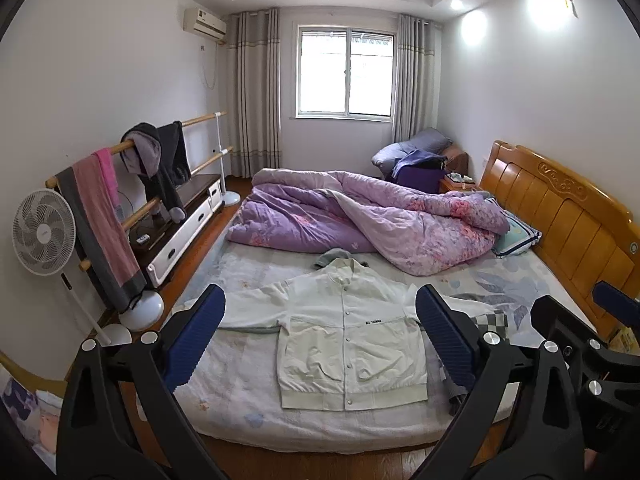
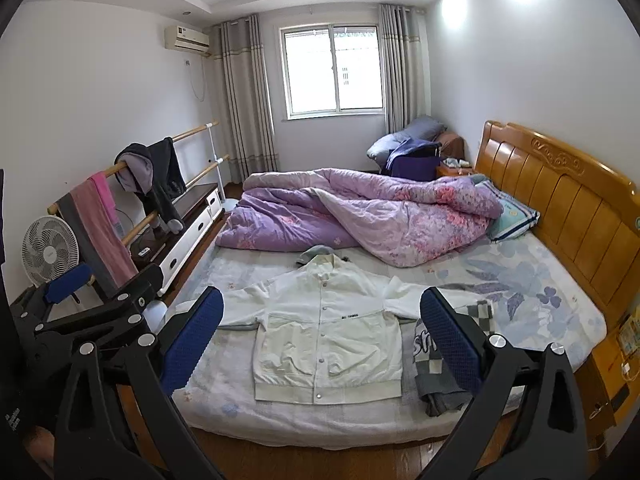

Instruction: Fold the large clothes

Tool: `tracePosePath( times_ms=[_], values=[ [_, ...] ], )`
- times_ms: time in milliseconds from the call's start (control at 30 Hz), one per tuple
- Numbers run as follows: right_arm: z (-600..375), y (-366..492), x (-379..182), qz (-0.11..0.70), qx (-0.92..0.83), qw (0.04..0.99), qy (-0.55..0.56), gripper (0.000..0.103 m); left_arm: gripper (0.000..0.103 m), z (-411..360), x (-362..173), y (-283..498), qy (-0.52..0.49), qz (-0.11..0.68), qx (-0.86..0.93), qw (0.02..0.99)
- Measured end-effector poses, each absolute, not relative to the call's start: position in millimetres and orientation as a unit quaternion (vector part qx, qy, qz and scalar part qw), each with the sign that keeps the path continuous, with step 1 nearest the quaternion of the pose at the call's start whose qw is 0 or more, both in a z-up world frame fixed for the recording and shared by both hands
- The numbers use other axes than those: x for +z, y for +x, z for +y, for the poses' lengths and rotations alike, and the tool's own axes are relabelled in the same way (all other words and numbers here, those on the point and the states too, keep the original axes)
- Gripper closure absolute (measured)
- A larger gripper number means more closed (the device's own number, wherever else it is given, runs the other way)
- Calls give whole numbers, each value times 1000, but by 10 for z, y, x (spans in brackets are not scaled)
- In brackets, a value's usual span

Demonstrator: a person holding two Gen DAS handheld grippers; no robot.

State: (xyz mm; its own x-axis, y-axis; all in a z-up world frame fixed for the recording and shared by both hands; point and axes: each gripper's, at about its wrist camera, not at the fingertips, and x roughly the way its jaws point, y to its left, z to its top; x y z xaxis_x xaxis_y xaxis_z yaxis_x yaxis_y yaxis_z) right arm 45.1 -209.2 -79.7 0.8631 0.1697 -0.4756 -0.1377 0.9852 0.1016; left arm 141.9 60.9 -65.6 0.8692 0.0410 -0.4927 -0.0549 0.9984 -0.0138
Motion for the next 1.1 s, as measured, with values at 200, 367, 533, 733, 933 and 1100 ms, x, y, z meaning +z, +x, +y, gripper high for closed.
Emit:
tracePosePath(
  times_ms=[200, 367, 533, 733, 933, 1100],
  values=[
    [-2053, 370, -678, 232, 68, 970, 29, 8, 6, 595, -515, 1369, -11, 242, 23, 970],
    [-2058, 272, -585, 215, 50, 975, 22, 8, 6, 562, -426, 1332, -7, 232, 11, 973],
    [-2073, 219, -578, 215, 37, 975, 27, 8, 6, 542, -396, 1302, -3, 232, 2, 973],
    [-2089, 194, -553, 215, 27, 976, 26, 8, 6, 566, -384, 1298, -1, 231, -8, 973],
    [-2046, 160, -518, 212, 20, 977, 27, 8, 6, 583, -345, 1283, -1, 227, -15, 974],
    [-2020, 143, -508, 211, 18, 977, 27, 8, 6, 585, -350, 1280, -1, 226, -16, 974]
  ],
)
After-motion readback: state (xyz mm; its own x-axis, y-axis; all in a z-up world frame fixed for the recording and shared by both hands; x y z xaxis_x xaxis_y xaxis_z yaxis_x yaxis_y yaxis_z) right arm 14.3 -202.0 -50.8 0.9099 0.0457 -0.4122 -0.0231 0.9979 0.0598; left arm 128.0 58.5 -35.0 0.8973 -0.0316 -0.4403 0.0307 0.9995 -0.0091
